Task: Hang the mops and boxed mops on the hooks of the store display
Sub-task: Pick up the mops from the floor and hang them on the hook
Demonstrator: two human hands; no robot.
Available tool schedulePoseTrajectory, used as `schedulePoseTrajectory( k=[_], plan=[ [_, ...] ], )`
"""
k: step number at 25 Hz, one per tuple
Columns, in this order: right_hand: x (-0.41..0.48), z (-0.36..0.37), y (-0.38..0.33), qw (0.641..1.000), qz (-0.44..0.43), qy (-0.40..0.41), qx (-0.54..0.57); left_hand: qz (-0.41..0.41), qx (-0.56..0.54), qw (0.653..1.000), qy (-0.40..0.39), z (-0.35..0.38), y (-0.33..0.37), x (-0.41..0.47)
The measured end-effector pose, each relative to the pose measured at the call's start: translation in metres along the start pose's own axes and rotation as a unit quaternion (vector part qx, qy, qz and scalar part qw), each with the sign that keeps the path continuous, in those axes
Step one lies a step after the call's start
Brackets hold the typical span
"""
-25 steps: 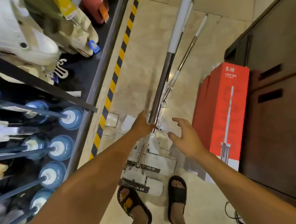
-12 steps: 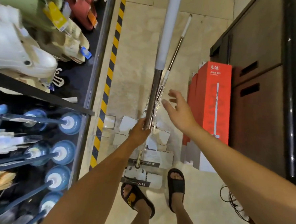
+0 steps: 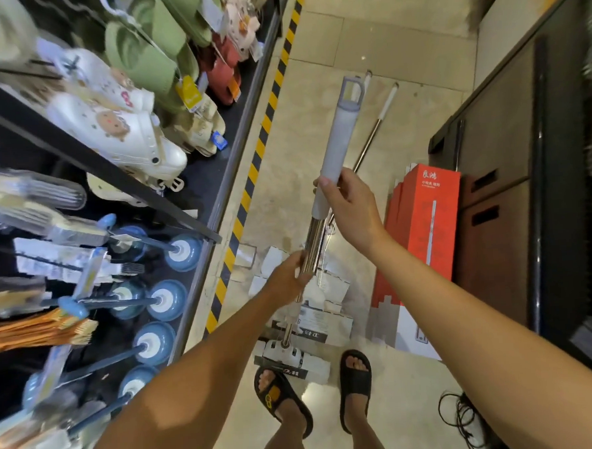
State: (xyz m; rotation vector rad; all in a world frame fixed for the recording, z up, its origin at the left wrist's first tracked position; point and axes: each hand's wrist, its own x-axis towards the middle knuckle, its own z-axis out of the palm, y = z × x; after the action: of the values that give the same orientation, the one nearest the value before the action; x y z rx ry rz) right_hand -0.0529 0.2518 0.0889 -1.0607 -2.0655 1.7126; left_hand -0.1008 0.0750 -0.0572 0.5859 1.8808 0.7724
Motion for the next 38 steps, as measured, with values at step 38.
schedulePoseTrajectory(
  k=[38],
  plan=[
    [-0.463, 0.092, -0.213, 0.744, -0.344, -0.563, -0.107, -0.044, -0.110, 0.829, 0.547, 0.074, 0.027, -0.584]
  ],
)
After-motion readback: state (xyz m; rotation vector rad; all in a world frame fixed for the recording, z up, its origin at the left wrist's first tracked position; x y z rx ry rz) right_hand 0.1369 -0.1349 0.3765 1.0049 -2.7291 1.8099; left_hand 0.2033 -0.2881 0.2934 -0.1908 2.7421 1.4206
